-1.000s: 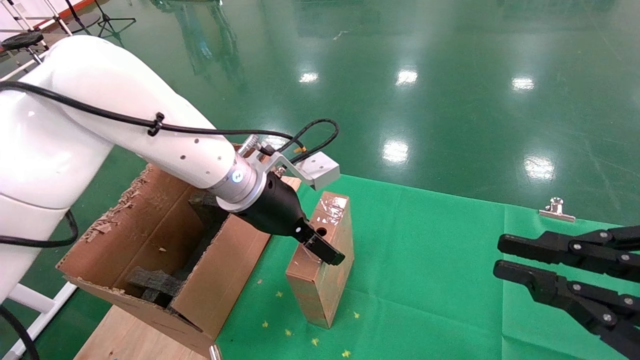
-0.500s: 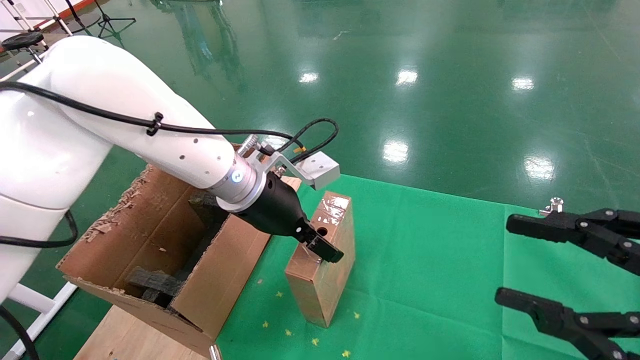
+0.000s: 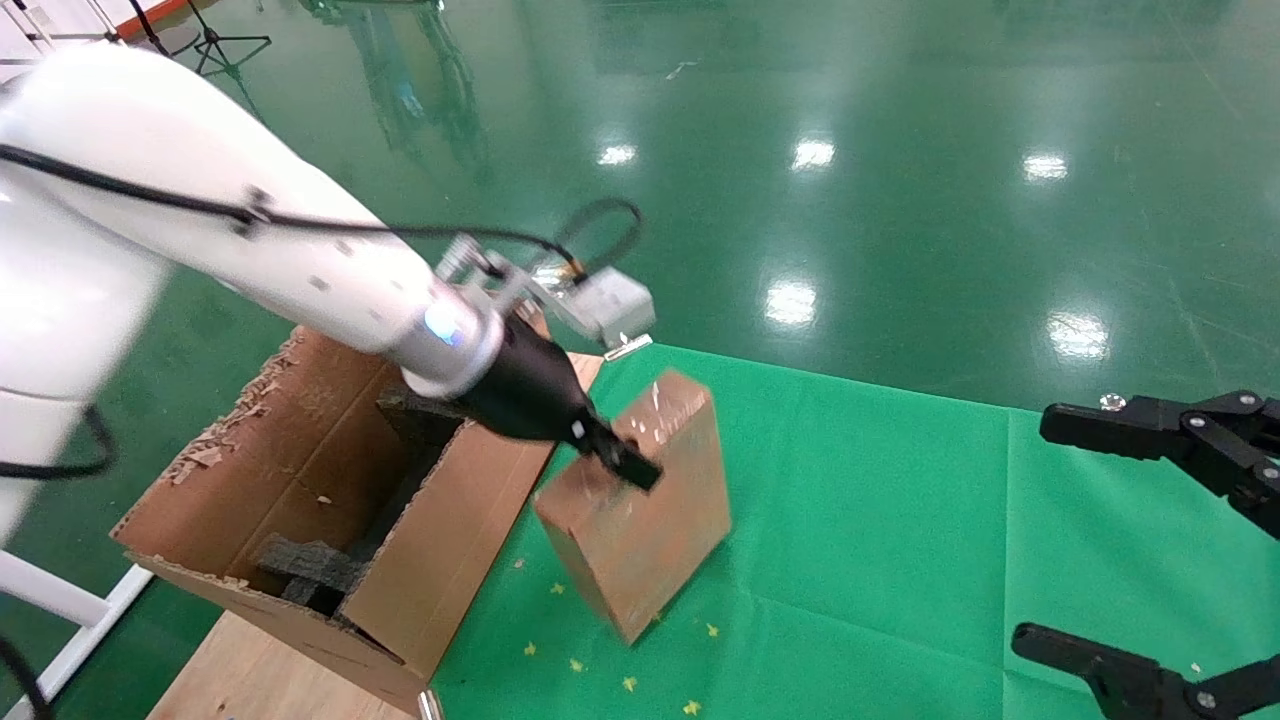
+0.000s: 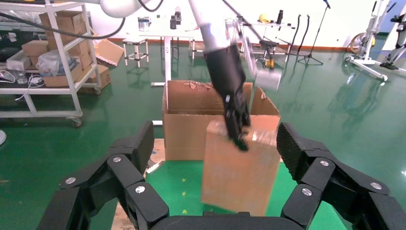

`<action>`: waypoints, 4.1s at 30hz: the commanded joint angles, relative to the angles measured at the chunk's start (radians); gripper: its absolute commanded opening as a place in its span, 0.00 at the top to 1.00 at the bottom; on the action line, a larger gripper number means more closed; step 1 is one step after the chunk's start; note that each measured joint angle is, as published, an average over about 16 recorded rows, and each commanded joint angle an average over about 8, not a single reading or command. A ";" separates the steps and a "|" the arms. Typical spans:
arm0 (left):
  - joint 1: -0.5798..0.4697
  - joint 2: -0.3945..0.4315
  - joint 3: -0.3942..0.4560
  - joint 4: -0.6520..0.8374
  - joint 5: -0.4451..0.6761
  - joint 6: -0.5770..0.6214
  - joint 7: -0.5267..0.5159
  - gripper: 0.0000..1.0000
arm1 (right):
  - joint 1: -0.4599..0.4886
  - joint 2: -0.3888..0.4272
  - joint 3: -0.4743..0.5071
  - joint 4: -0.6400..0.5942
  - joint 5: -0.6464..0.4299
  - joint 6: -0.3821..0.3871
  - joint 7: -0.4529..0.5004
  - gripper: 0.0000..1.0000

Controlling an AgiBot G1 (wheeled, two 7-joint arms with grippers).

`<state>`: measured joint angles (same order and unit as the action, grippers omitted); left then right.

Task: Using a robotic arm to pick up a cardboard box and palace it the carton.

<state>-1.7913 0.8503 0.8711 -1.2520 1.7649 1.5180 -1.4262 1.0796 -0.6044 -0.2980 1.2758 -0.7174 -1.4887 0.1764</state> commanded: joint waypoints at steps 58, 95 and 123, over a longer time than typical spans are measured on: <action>-0.068 -0.203 -0.024 1.034 0.100 -0.382 0.862 1.00 | 0.001 0.001 -0.003 0.000 0.002 0.001 -0.001 0.00; 0.016 -0.055 0.010 1.247 0.152 -0.537 0.766 0.00 | 0.001 0.001 -0.003 0.000 0.002 0.002 -0.002 0.00; -0.215 -0.102 -0.043 1.024 0.066 -0.223 0.843 0.00 | 0.001 0.002 -0.004 -0.001 0.003 0.002 -0.002 0.00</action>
<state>-1.9967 0.7507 0.8318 -0.2153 1.8371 1.2747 -0.5829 1.0804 -0.6028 -0.3019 1.2746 -0.7144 -1.4868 0.1741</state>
